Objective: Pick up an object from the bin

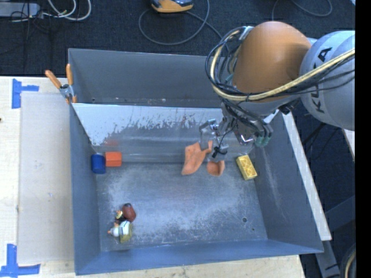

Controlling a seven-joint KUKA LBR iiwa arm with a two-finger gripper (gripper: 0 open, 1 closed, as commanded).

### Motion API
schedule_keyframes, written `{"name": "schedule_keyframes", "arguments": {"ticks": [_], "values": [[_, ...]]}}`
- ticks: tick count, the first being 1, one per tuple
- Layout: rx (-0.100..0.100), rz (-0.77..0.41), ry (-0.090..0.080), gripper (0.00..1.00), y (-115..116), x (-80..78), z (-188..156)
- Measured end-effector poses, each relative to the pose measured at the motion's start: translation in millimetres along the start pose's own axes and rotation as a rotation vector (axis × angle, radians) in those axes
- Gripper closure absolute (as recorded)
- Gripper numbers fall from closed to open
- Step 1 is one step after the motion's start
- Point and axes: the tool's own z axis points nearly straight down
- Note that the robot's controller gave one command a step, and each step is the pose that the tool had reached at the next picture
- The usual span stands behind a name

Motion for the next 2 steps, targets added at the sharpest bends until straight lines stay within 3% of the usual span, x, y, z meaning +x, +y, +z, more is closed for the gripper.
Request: {"name": "schedule_keyframes", "arguments": {"ticks": [1, 2], "values": [[0.0, -0.002, -0.001, 1.0, 0.2, -0.9, -14.4], [-0.001, -0.309, 0.001, 1.0, 38.2, 28.1, -8.7]]}}
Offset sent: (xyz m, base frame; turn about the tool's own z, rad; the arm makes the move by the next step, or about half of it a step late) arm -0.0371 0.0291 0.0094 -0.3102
